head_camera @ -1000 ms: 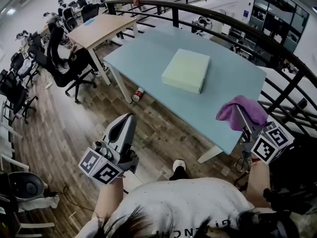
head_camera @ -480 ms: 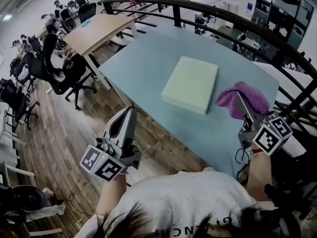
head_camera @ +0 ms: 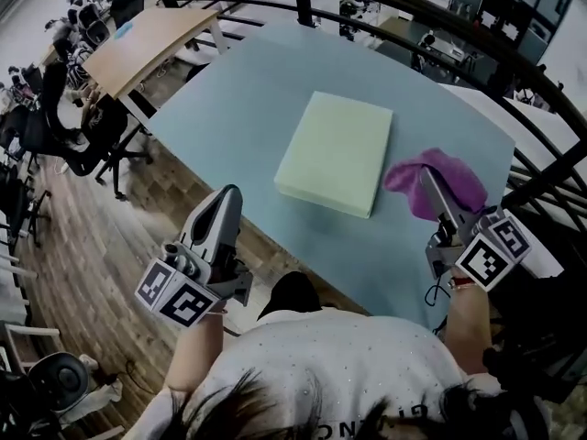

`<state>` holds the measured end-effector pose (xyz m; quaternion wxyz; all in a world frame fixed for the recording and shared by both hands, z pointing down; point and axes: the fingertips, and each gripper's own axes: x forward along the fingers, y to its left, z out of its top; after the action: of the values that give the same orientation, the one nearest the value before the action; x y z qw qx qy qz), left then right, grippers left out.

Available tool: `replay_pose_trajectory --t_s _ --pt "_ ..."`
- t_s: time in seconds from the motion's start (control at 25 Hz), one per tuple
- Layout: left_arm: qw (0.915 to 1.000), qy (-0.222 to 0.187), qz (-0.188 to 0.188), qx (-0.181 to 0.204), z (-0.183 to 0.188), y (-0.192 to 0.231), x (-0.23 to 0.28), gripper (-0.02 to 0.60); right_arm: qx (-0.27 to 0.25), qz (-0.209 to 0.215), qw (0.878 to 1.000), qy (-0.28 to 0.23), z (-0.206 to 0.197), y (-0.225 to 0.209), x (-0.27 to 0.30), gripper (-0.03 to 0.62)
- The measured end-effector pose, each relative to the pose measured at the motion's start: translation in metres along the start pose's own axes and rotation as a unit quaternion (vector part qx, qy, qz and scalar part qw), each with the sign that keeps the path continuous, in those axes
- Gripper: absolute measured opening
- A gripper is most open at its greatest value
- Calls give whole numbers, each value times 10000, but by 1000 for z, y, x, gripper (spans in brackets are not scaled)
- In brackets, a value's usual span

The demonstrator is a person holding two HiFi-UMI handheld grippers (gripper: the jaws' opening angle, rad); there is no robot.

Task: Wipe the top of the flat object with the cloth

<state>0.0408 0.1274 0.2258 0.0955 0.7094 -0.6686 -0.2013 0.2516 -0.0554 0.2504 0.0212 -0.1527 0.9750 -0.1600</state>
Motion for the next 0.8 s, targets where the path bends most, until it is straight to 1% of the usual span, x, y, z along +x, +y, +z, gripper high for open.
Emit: replay_pose_trajectory --t_s 0.08,0.2,0.32,0.44,0.56,0.68,0.8 --pt "9999 129 -27 42 -3 8 17 0 -24 -55 9999 105 -5 -7 7 31" --pt "9988 482 12 120 -13 31 41 0 -21 -195 9995 228 -10 -16 23 31" --pt "9968 802 -36 -29 -27 65 64 0 35 -400 9986 331 -21 -25 41 31" --pt "9937 1027 -321 -306 -33 95 95 2 68 -749 9965 373 -28 -40 60 31" --pt "9896 1223 -661 -362 -28 116 132 2 202 -1161 9926 282 -22 -55 80 31" --pt "9809 1589 -1015 -487 -20 134 165 2 220 -1524 9878 231 -6 -56 105 31" --pt "9716 1916 -1315 -444 -18 155 192 2 11 -1690 9853 238 10 -55 139 31"
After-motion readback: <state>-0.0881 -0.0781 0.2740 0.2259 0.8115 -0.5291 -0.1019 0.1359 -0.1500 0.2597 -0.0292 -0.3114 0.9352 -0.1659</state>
